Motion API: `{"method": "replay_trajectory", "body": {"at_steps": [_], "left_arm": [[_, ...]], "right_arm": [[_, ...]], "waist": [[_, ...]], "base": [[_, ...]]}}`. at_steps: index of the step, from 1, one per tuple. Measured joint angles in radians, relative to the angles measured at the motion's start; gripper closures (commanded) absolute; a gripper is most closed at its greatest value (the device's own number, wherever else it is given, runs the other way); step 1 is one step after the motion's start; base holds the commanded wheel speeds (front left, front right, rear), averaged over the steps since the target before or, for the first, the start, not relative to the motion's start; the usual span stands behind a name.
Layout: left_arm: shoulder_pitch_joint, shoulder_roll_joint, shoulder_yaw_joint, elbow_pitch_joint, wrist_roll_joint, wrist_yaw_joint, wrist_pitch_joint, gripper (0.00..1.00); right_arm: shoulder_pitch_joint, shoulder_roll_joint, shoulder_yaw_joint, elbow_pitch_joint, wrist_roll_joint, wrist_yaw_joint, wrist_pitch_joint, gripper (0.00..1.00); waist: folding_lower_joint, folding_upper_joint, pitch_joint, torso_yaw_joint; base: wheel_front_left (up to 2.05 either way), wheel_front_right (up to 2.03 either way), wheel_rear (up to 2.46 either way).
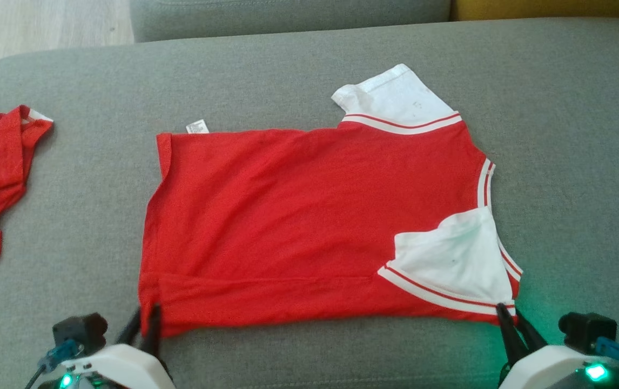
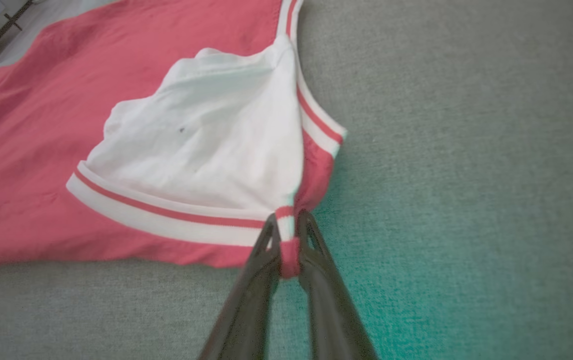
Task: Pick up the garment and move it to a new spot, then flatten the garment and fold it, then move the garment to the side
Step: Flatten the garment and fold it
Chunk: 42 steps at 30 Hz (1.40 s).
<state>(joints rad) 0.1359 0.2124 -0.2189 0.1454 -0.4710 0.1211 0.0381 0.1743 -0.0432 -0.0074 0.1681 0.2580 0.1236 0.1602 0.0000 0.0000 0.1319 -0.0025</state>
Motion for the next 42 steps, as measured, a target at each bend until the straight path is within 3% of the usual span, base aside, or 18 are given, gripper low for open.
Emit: {"method": "replay_trajectory", "body": {"at_steps": [1,15,22,34,38,42], "left_arm": [[0.002,0.0,0.0,-0.004,0.0,0.007,0.004,0.0],[-0.017,0.0,-0.003,-0.136,0.123,0.063,-0.224,0.0],[-0.037,0.008,-0.029,-0.177,0.166,0.075,-0.222,0.0],[-0.04,0.013,-0.051,-0.179,0.178,0.084,-0.205,0.0],[-0.07,0.013,-0.063,-0.162,0.157,0.058,-0.179,0.0],[-0.214,0.012,-0.071,-0.089,0.147,0.013,-0.159,0.0]], "right_arm": [[0.002,0.0,0.0,-0.006,-0.001,0.0,0.0,0.0],[-0.065,0.0,0.007,-0.26,-0.086,0.0,-0.121,0.0],[-0.07,-0.006,0.038,-0.343,-0.101,0.0,-0.088,0.0],[-0.083,-0.008,0.047,-0.354,-0.101,0.0,-0.061,0.0],[-0.083,-0.008,0.044,-0.354,-0.101,0.0,-0.059,0.0],[-0.096,-0.007,0.046,-0.354,-0.099,0.0,-0.059,0.0]], "waist": [[0.0,0.0,-0.002,0.001],[0.0,0.0,-0.046,0.008],[0.0,0.0,-0.055,0.005],[0.0,0.0,-0.039,0.002],[0.0,0.0,-0.021,0.005],[0.0,0.0,0.015,0.009]], "base": [[0.0,0.0,0.0],[0.0,0.0,0.0],[0.0,0.0,0.0],[0.0,0.0,0.0],[0.0,0.0,0.0],[0.0,0.0,0.0]]}}
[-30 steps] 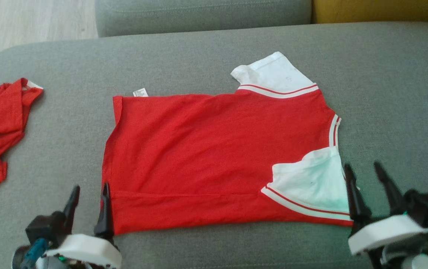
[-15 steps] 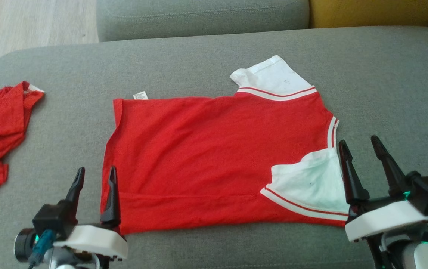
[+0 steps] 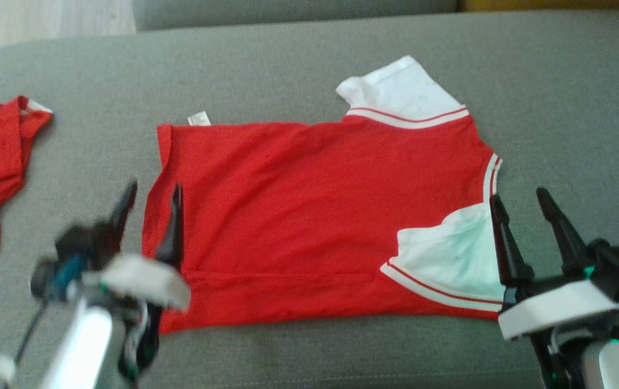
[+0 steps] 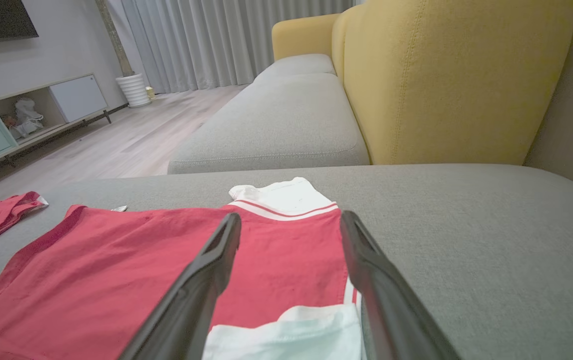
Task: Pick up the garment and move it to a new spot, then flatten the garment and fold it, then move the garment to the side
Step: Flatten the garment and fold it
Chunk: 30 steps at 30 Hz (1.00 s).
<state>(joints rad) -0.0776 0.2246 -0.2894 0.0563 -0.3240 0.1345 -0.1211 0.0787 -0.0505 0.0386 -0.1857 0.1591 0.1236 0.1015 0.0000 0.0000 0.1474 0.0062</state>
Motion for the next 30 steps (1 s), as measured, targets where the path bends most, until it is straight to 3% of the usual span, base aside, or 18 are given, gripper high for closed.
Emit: {"method": "replay_trajectory", "body": {"at_steps": [11,20,21,23,30], "left_arm": [[-0.469,-0.016,0.007,0.445,-0.035,-0.086,0.026,0.0],[-0.62,-0.021,0.019,0.766,-0.059,-0.12,0.012,0.0],[-0.627,-0.023,0.021,0.789,-0.064,-0.128,0.008,0.19],[-0.641,-0.024,0.024,0.82,-0.066,-0.137,-0.017,0.99],[-0.697,-0.043,0.026,0.892,-0.07,-0.163,-0.082,1.0]], "right_arm": [[-0.115,0.002,0.024,0.024,0.008,0.0,-0.015,0.0],[-0.154,0.002,0.031,0.07,0.024,0.0,-0.049,0.0],[-0.154,0.002,0.031,0.074,0.029,0.0,-0.051,0.0],[-0.154,0.002,0.031,0.082,0.037,0.0,-0.058,0.0],[-0.201,0.002,0.0,0.151,0.052,0.0,-0.066,0.0]], "waist": [[0.0003,0.0,0.162,-0.024],[0.0003,0.0,0.234,-0.068],[0.0002,0.0,0.235,-0.069],[0.0,0.0,0.237,-0.07],[0.0,0.0,0.236,-0.056]], "base": [[0.0,0.0,0.0],[0.0,0.0,0.0],[0.0,0.0,0.0],[0.0,0.0,0.0],[0.0,0.0,0.0]]}}
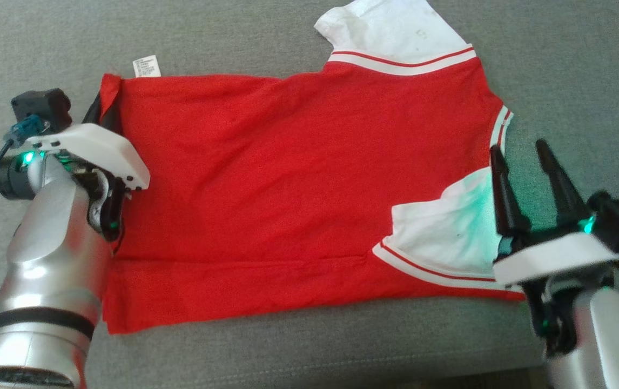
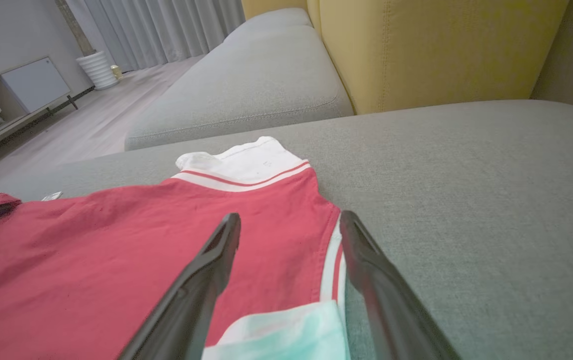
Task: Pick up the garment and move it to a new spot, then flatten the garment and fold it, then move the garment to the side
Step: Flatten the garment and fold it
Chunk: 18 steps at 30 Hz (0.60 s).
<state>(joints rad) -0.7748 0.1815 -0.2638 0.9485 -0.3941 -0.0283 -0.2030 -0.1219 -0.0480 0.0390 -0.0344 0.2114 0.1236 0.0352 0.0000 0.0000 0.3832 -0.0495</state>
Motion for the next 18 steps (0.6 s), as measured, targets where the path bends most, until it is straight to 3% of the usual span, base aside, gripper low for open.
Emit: {"method": "replay_trajectory", "body": {"at_steps": [7,18], "left_arm": [[-0.038,-0.039,-0.01,0.028,-0.007,-0.021,-0.02,1.0],[-0.133,-0.121,-0.041,0.065,-0.017,-0.044,-0.036,1.0]], "right_arm": [[-0.221,-0.039,-0.038,0.168,0.026,0.0,0.002,0.0],[-0.614,-0.136,-0.012,0.573,0.045,0.0,0.036,0.0]], "waist": [[0.0,0.0,0.013,0.036],[0.0001,0.0,0.077,0.132]], "base": [[0.0,0.0,0.0],[0.0,0.0,0.0]]}}
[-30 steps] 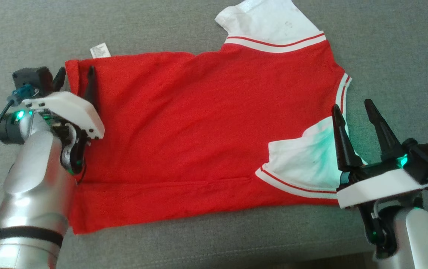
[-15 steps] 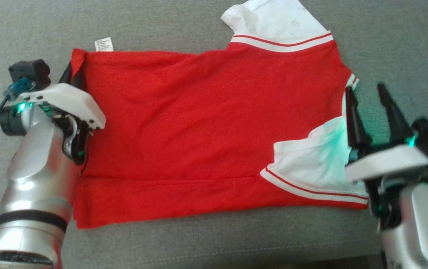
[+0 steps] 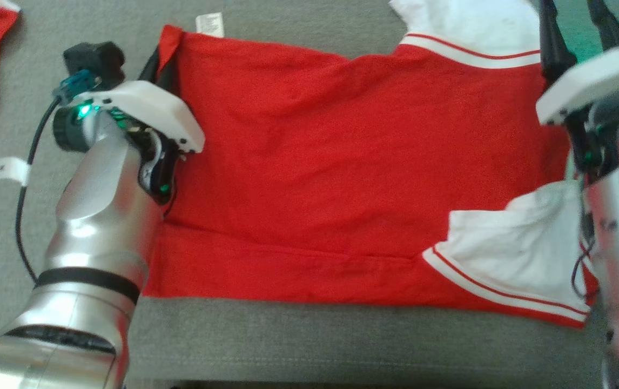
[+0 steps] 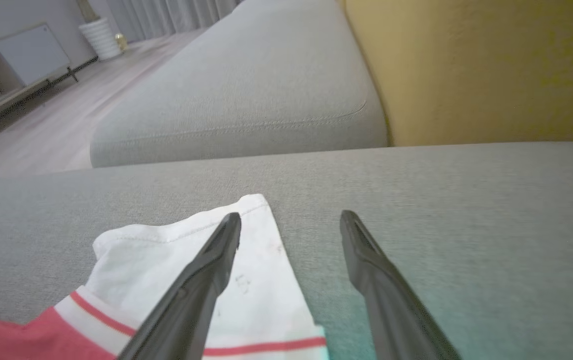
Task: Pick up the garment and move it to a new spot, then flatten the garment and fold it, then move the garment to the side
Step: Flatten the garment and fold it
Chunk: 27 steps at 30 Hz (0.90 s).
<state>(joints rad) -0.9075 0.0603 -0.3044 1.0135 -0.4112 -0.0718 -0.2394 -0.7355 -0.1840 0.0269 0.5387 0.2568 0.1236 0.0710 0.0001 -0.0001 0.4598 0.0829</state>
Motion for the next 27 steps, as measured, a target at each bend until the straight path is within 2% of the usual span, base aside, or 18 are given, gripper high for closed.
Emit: {"method": "replay_trajectory", "body": {"at_steps": [10,16,17,18,19,20,27], "left_arm": [[-0.06,-0.038,-0.044,0.022,-0.016,-0.026,-0.009,1.0],[-0.076,-0.039,-0.066,0.025,-0.037,-0.028,-0.01,1.0],[-0.078,-0.039,-0.068,0.026,-0.041,-0.028,-0.01,1.0],[-0.081,-0.039,-0.069,0.025,-0.041,-0.028,-0.01,1.0],[-0.081,-0.039,-0.069,0.025,-0.041,-0.028,-0.01,1.0],[-0.081,-0.039,-0.069,0.025,-0.045,-0.03,-0.01,1.0],[-0.075,-0.039,-0.067,0.021,-0.059,-0.034,-0.01,1.0]], "right_arm": [[-0.294,-0.036,0.084,0.357,-0.029,0.0,0.037,0.0],[-0.39,-0.04,0.123,0.493,-0.04,0.0,0.067,0.0],[-0.407,-0.039,0.133,0.506,-0.04,0.0,0.071,0.03],[-0.421,-0.04,0.14,0.517,-0.04,0.0,0.071,0.3],[-0.43,-0.039,0.149,0.53,-0.036,0.0,0.071,0.71],[-0.435,-0.037,0.156,0.542,-0.026,0.0,0.071,1.0],[-0.439,-0.035,0.212,0.562,0.048,0.0,0.023,1.0]], "waist": [[-0.0001,0.0,0.068,0.074],[-0.0002,0.0,0.085,0.084],[-0.0002,0.0,0.087,0.084],[-0.0001,0.0,0.088,0.085],[-0.0001,0.0,0.088,0.085],[-0.0001,0.0,0.088,0.085],[-0.0001,0.0,0.072,0.076]], "base": [[0.0,0.0,0.0],[0.0,0.0,0.0],[0.0,0.0,0.0],[0.0,0.0,0.0],[0.0,0.0,0.0],[0.0,0.0,0.0],[0.0,0.0,0.0]]}}
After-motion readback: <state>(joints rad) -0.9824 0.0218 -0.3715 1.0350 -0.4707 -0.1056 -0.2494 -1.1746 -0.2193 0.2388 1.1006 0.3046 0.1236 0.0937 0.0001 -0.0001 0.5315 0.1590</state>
